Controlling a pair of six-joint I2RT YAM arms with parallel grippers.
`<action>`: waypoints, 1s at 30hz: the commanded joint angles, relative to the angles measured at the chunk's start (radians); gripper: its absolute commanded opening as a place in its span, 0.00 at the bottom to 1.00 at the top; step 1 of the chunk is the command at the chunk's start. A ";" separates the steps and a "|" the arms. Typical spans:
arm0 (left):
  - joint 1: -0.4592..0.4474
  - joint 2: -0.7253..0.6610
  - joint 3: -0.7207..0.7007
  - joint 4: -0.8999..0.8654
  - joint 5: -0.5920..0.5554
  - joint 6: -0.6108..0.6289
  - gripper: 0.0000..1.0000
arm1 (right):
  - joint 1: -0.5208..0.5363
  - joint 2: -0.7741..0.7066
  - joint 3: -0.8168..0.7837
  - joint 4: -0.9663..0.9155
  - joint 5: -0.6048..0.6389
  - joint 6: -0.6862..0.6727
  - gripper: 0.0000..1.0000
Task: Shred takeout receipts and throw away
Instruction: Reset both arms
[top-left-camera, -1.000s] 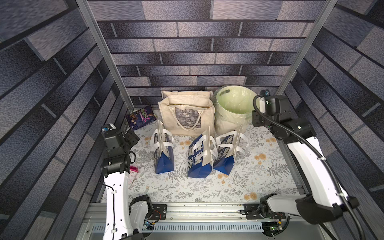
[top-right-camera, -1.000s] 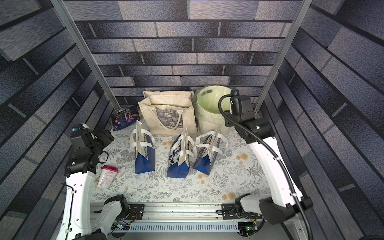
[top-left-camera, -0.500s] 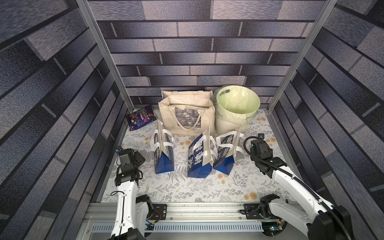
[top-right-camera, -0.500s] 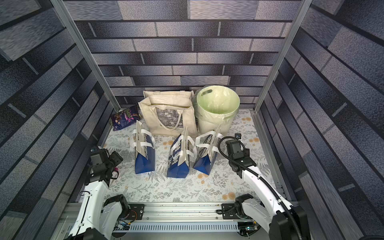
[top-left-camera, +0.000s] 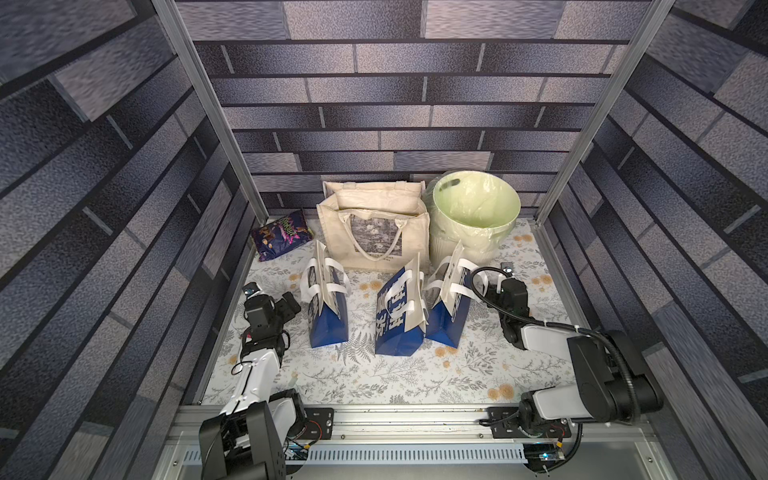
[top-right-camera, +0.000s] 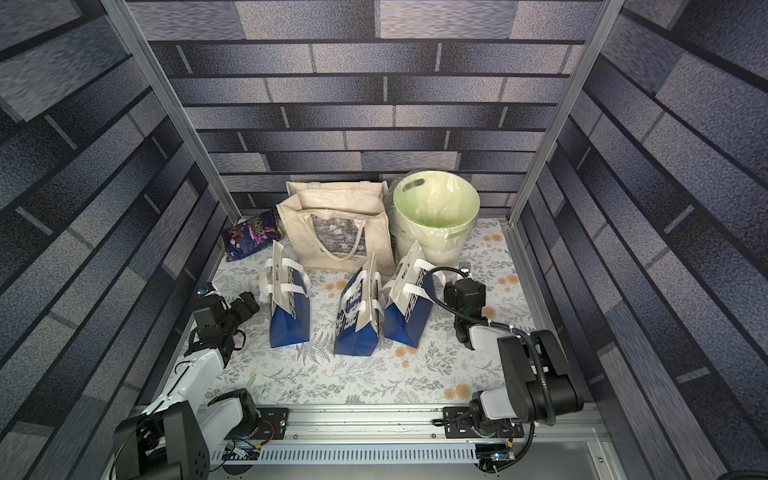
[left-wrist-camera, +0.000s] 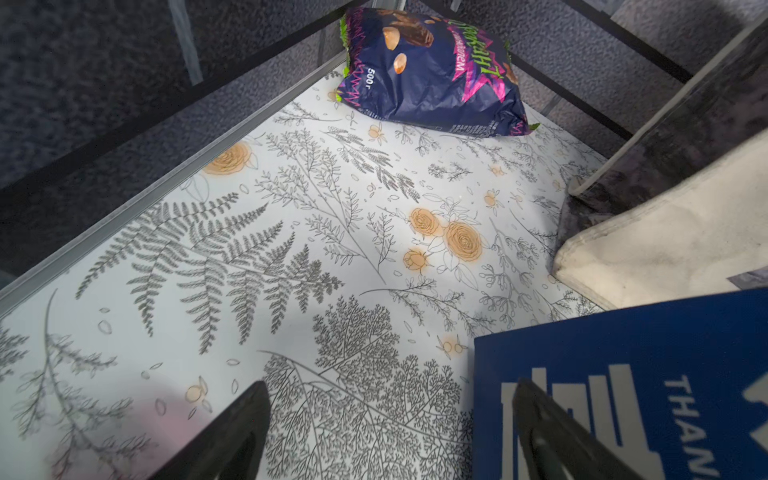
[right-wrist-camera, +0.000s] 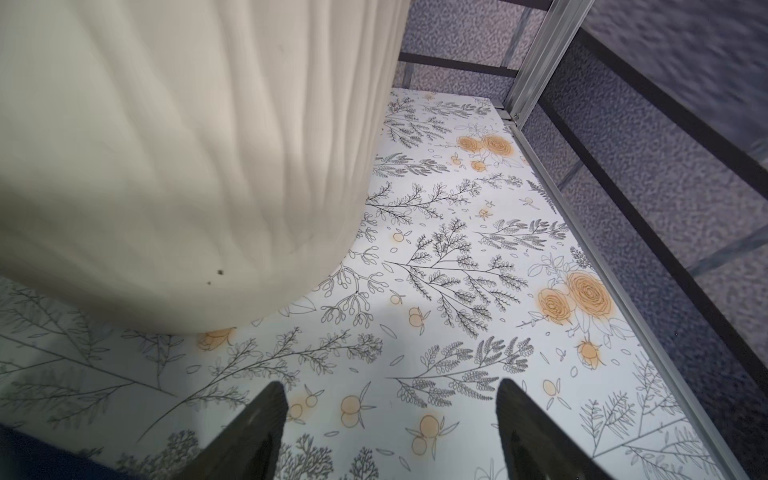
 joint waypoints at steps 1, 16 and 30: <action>-0.029 0.046 -0.024 0.181 0.018 0.066 0.93 | -0.044 0.099 -0.076 0.377 -0.104 0.009 0.85; -0.175 0.459 0.027 0.626 -0.030 0.213 0.99 | -0.052 0.090 -0.038 0.287 0.008 0.061 1.00; -0.204 0.521 0.051 0.646 -0.127 0.207 1.00 | -0.059 0.091 -0.028 0.269 -0.010 0.065 1.00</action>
